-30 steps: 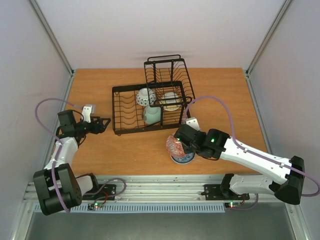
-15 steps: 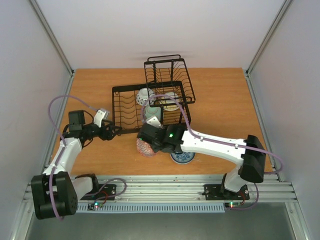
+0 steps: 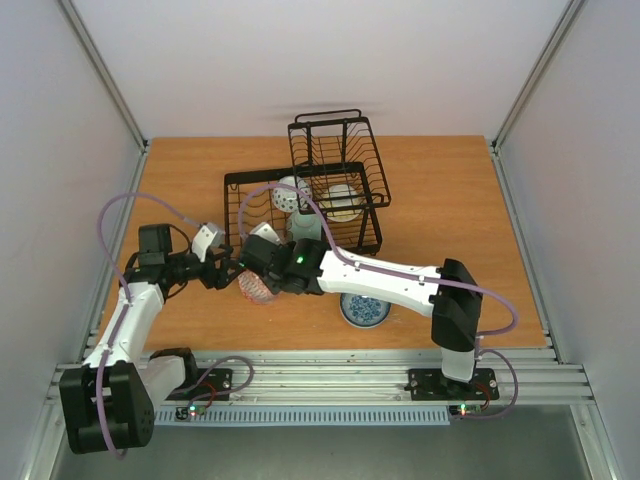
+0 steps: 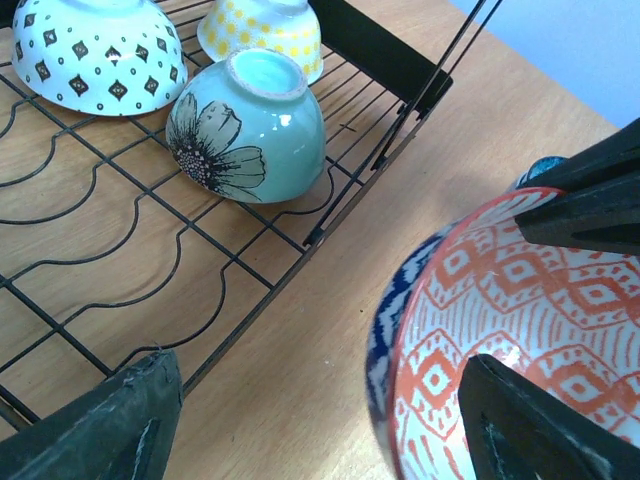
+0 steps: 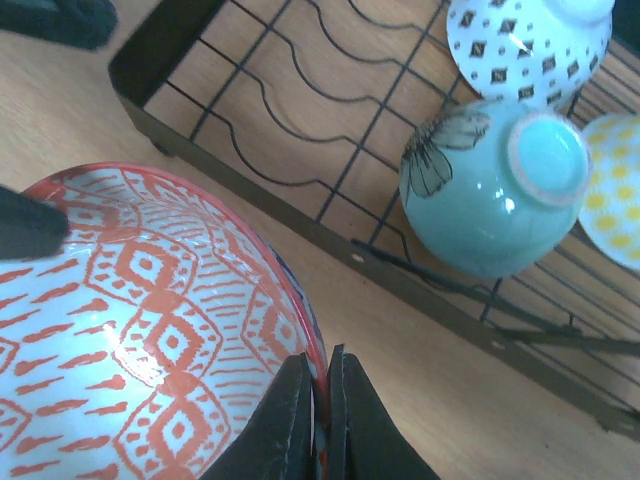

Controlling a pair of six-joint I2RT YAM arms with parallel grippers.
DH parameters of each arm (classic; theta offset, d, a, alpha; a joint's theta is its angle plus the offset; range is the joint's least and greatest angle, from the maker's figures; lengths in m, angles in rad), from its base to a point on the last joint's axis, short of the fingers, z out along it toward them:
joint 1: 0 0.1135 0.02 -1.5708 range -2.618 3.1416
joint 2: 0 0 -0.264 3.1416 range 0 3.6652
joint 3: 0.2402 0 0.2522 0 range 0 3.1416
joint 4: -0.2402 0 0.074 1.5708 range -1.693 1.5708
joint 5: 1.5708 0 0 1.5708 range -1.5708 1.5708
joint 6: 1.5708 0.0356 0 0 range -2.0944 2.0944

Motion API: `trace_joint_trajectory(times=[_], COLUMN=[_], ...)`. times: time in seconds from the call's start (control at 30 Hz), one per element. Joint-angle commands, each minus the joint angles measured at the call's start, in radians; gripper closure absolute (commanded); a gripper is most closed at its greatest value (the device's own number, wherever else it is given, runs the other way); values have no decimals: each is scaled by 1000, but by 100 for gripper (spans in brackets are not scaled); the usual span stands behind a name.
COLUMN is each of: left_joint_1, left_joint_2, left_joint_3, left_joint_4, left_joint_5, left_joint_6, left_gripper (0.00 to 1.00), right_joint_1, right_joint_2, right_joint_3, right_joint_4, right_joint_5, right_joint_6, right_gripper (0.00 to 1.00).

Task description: Load the bowls into the dish rack

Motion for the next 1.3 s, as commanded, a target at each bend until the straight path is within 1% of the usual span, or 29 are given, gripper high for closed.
trace_joint_trajectory(times=[0.0, 0.17, 0.23, 0.27, 0.3, 0.4, 0.47, 0.5, 0.53, 0.63, 0.67, 0.7, 0.73, 0.83, 0.87, 0.93, 1.03, 1.17, 1.2, 1.27], left_joint_1=[-5, -6, -7, -7, -7, -7, -7, -7, -7, -8, -8, -8, -9, -8, -8, -8, -8, -8, -9, -8], left_joint_2=[-4, -1, 4, 8, 13, 25, 30, 31, 31, 28, 27, 25, 23, 27, 32, 48, 77, 102, 105, 110], left_joint_3=[18, 18, 21, 23, 26, 34, 37, 36, 37, 34, 35, 34, 33, 36, 39, 51, 73, 97, 101, 109], left_joint_4=[-18, -23, -28, -32, -39, -56, -57, -57, -56, -59, -61, -61, -61, -71, -82, -120, -181, -275, -301, -338], left_joint_5=[35, 36, 39, 43, 46, 55, 55, 54, 53, 51, 52, 52, 52, 66, 75, 100, 143, 196, 206, 223], left_joint_6=[32, 39, 44, 47, 51, 66, 67, 68, 68, 71, 73, 75, 75, 78, 88, 114, 167, 260, 280, 329], left_gripper=[23, 23, 26, 29, 36, 70, 88, 95, 98, 100, 100, 100, 99, 100, 99, 99, 100, 100, 99, 99], right_joint_1=[4, 4, 4, 4, 4, 4, 4, 4, 3, 2, 2, 1, 1, 0, 0, -1, 0, -1, -2, -4], right_joint_2=[23, 41, 40, 42, 42, 54, 60, 62, 64, 57, 47, 32, 8, -102, -147, -229, -349, -452, -472, -496], right_joint_3=[98, 141, 149, 156, 162, 176, 179, 179, 175, 146, 127, 100, 58, -103, -161, -274, -420, -598, -639, -716], right_joint_4=[32, 41, 52, 55, 55, 58, 63, 65, 66, 80, 90, 110, 142, 265, 311, 393, 498, 659, 711, 816], right_joint_5=[21, 23, 24, 24, 24, 26, 26, 26, 25, 35, 36, 34, 24, -33, -57, -102, -162, -248, -275, -335], right_joint_6=[-60, -82, -91, -95, -98, -106, -111, -111, -111, -101, -94, -86, -81, -57, -44, -10, 53, 122, 164, 213], right_gripper=[99, 99, 99, 99, 99, 99, 99, 99, 99, 98, 96, 91, 85, 57, 49, 39, 32, 27, 25, 18])
